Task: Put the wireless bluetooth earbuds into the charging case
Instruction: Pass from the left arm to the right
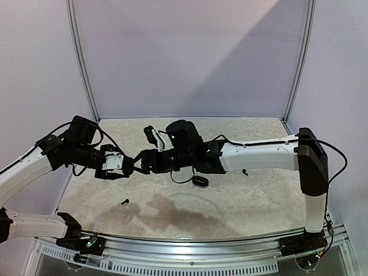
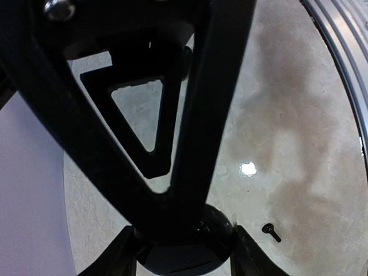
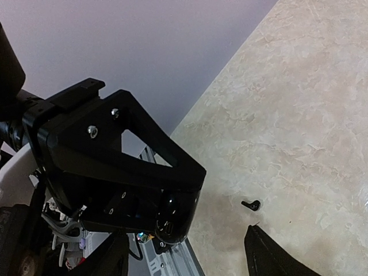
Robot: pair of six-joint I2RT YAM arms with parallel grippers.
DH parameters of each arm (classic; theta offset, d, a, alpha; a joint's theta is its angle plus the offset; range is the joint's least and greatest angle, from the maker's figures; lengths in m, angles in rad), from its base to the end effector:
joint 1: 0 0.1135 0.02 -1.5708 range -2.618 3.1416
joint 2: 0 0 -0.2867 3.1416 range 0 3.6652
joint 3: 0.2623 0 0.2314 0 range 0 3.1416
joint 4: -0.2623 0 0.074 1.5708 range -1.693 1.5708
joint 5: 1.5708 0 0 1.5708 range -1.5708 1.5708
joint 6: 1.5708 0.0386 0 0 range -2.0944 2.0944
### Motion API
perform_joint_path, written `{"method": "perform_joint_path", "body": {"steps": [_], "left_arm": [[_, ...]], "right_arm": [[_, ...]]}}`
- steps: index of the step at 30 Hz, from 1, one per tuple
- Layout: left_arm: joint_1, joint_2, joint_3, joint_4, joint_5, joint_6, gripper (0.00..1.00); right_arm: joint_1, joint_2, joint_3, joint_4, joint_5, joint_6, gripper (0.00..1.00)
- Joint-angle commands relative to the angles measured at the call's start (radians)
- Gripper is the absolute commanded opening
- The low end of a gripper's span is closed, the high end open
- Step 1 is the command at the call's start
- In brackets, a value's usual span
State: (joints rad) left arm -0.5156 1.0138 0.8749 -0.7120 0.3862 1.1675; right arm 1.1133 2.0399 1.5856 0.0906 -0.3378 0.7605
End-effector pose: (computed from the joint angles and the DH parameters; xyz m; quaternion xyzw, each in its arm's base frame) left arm 0.1411 -0.0967 0.3028 0.7300 0.5616 -0.0595 0.3850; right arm 0.2005 0.4362 0.2858 -0.2363 0.7823 0.5328 0.2199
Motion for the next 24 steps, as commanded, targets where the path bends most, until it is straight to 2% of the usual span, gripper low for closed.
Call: {"method": "perform_joint_path", "body": {"steps": [1, 5, 8, 12, 17, 24], "left_arm": [[-0.021, 0.001, 0.012, 0.031, 0.015, -0.060, 0.24], [-0.031, 0.003, 0.012, 0.038, -0.001, -0.060, 0.24], [-0.035, 0.004, 0.012, 0.051, -0.015, -0.067, 0.24], [-0.038, 0.009, 0.012, 0.053, -0.024, -0.069, 0.24], [-0.040, 0.013, 0.009, 0.063, -0.036, -0.080, 0.24], [-0.045, 0.012, 0.007, 0.074, -0.036, -0.087, 0.24]], "right_arm": [[-0.004, 0.030, 0.073, 0.011, -0.018, 0.011, 0.65], [-0.004, 0.065, 0.111, -0.026, -0.025, 0.014, 0.54], [-0.004, 0.089, 0.143, -0.072, -0.028, 0.011, 0.51], [-0.003, 0.102, 0.159, -0.085, -0.049, 0.004, 0.43], [-0.003, 0.107, 0.161, -0.123, -0.057, 0.000, 0.40], [-0.003, 0.117, 0.173, -0.119, -0.087, -0.001, 0.13]]}}
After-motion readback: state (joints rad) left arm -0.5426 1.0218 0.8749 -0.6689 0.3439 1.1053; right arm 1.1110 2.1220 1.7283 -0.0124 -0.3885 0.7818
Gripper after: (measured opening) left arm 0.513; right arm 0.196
